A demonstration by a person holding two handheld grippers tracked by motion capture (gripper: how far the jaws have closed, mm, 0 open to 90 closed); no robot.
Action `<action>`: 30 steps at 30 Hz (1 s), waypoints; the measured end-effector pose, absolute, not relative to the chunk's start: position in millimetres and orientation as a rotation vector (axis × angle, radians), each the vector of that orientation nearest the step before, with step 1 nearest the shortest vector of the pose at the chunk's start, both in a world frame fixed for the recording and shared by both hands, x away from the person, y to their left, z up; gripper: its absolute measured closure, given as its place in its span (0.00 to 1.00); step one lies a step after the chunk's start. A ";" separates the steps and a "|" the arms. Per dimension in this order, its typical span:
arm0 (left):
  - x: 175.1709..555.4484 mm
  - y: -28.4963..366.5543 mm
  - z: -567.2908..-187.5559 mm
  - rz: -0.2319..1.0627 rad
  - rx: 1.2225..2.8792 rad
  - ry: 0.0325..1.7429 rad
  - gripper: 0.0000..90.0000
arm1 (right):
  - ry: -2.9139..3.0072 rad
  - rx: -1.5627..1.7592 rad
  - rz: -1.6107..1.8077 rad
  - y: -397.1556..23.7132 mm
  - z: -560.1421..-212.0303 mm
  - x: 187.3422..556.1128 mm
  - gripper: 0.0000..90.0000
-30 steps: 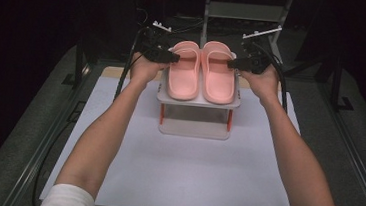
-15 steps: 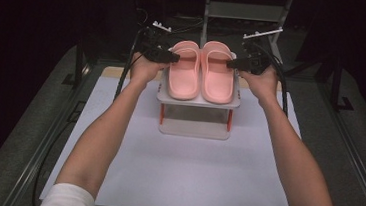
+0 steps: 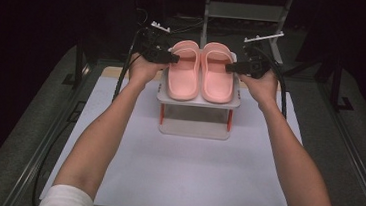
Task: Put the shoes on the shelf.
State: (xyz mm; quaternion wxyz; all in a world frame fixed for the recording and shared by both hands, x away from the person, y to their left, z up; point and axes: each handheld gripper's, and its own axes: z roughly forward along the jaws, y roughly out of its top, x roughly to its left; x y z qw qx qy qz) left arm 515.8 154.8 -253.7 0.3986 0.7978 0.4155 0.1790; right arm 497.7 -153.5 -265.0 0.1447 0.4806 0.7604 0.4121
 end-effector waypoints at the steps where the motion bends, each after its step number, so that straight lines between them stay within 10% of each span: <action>1: 515.8 154.8 -253.7 0.453 2.020 1.052 0.66 | 2.192 1.383 1.186 -152.8 -264.5 497.3 0.66; 30: 498.3 167.1 -248.2 0.456 1.990 1.017 0.50 | 2.185 1.356 1.290 -165.4 -258.2 484.5 0.62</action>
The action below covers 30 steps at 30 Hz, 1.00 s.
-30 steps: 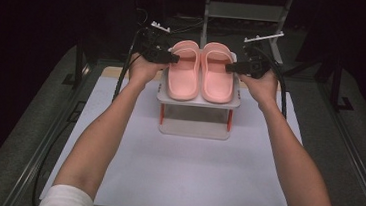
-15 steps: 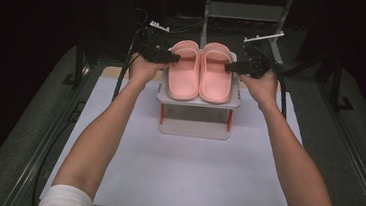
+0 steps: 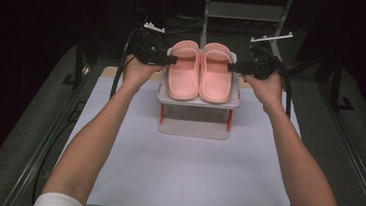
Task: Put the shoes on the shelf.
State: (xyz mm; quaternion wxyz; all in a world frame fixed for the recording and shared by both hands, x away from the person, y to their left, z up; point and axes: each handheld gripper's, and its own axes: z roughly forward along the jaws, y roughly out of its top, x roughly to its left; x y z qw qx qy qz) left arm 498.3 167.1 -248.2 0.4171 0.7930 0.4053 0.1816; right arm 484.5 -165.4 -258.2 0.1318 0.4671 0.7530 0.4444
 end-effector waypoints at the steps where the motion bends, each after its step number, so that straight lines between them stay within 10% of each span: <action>1: 496.0 168.6 -248.5 0.457 1.981 1.009 0.50 | 2.183 1.352 1.314 -167.5 -258.6 481.3 0.62; 30: 460.3 172.6 -249.2 0.444 1.967 0.934 0.47 | 2.216 1.315 1.423 -176.5 -261.8 447.8 0.60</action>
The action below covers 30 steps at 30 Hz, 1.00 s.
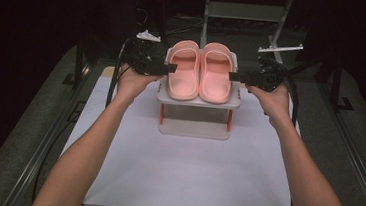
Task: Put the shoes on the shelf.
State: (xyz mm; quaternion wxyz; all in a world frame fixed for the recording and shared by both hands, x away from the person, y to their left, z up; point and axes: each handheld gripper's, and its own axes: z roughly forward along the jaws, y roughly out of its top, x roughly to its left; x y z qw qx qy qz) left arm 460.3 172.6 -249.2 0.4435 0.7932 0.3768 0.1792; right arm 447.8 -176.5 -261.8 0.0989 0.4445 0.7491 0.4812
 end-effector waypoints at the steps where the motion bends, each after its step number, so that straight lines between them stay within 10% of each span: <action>1: 459.6 173.2 -249.7 0.441 1.964 0.935 0.47 | 2.219 1.315 1.423 -176.2 -262.0 447.4 0.60; 30: 434.5 181.2 -257.9 0.418 1.950 0.897 0.45 | 2.242 1.293 1.485 -179.2 -272.2 426.7 0.59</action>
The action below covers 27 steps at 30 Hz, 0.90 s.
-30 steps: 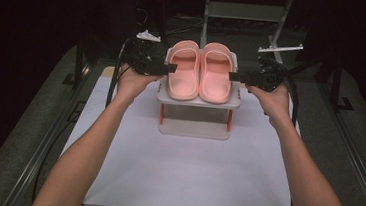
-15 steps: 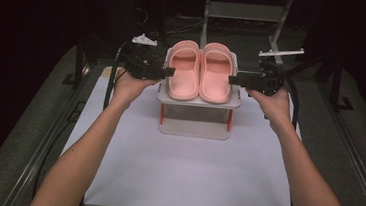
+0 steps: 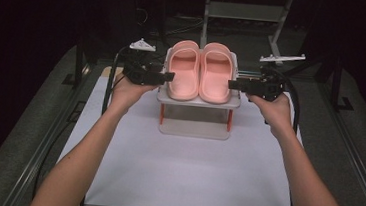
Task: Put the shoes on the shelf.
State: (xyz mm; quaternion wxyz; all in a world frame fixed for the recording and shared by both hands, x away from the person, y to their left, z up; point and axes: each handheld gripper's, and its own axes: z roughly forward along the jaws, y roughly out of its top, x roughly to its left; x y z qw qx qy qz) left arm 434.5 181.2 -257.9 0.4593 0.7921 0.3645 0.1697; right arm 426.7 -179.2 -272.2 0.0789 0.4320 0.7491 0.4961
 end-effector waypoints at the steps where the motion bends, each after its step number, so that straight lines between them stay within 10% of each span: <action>1: 433.4 181.9 -258.8 0.416 1.952 0.899 0.45 | 2.245 1.294 1.483 -179.2 -272.8 425.9 0.59; 27: 403.4 186.1 -266.0 0.407 1.944 0.872 0.44 | 2.268 1.222 1.535 -178.7 -275.0 395.3 0.58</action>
